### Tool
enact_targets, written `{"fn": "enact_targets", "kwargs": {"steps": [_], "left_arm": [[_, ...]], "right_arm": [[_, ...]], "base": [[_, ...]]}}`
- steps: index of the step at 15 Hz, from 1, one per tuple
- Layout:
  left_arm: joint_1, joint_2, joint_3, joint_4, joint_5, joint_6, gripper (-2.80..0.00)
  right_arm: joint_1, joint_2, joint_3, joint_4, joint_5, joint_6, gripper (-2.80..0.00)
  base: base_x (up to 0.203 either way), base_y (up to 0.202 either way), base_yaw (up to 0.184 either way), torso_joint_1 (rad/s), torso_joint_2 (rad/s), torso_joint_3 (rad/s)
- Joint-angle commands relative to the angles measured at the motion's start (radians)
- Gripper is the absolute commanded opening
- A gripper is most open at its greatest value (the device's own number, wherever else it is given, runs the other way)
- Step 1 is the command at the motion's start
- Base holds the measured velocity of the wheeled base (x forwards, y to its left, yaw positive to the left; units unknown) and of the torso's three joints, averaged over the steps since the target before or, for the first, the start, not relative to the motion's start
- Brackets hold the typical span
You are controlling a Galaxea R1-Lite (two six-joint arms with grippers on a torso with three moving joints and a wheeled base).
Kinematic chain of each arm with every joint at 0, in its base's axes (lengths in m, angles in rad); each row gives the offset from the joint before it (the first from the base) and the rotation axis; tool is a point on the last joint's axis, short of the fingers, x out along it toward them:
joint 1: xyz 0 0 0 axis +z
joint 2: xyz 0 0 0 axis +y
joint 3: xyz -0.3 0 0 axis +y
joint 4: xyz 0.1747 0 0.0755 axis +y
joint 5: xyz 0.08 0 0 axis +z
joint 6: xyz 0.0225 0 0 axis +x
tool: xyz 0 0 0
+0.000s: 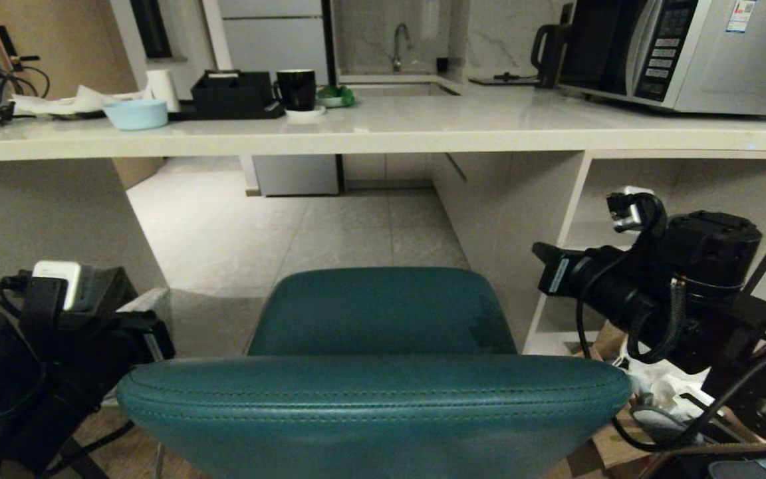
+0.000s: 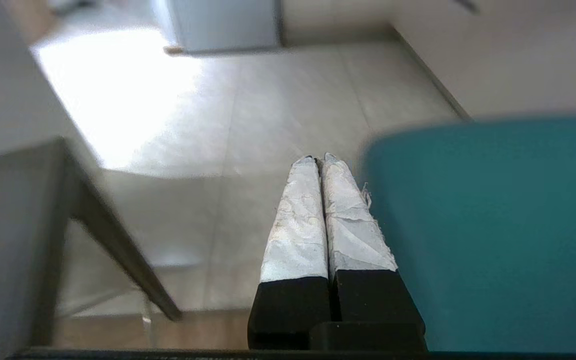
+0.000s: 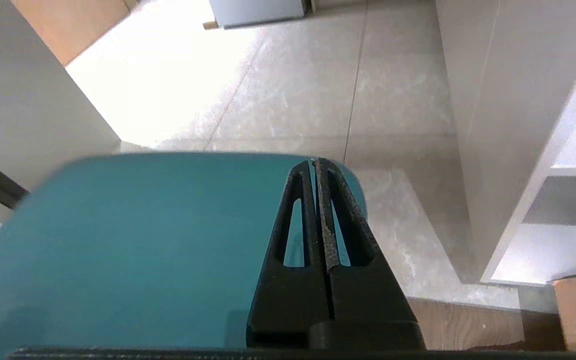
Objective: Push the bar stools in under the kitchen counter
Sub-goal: Pull the blue chair out from under the dining table, then push the gray chair back under the dining table
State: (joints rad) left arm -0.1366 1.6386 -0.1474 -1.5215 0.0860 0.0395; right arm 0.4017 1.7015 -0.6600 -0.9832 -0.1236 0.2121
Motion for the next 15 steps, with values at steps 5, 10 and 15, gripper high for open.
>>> {"fn": "enact_targets", "kwargs": {"steps": [5, 10, 15], "left_arm": [[0.016, -0.298, -0.064, 0.231, 0.027, -0.016, -2.80], [-0.085, -0.607, -0.288, 0.854, 0.120, -0.102, -2.80], [-0.076, -0.789, -0.290, 0.950, 0.187, -0.096, -2.80]], "right_arm": [[-0.012, -0.262, 0.043, 0.120, -0.040, -0.029, -2.80], [-0.018, -0.436, 0.048, 0.278, -0.097, -0.140, -2.80], [-0.034, -0.624, 0.112, 0.359, -0.114, -0.180, -2.80]], "base": [[0.000, 0.000, 0.000, 0.000, 0.00, 0.000], [0.000, 0.000, 0.000, 0.000, 0.00, 0.000], [0.000, 0.000, 0.000, 0.000, 0.00, 0.000]]}}
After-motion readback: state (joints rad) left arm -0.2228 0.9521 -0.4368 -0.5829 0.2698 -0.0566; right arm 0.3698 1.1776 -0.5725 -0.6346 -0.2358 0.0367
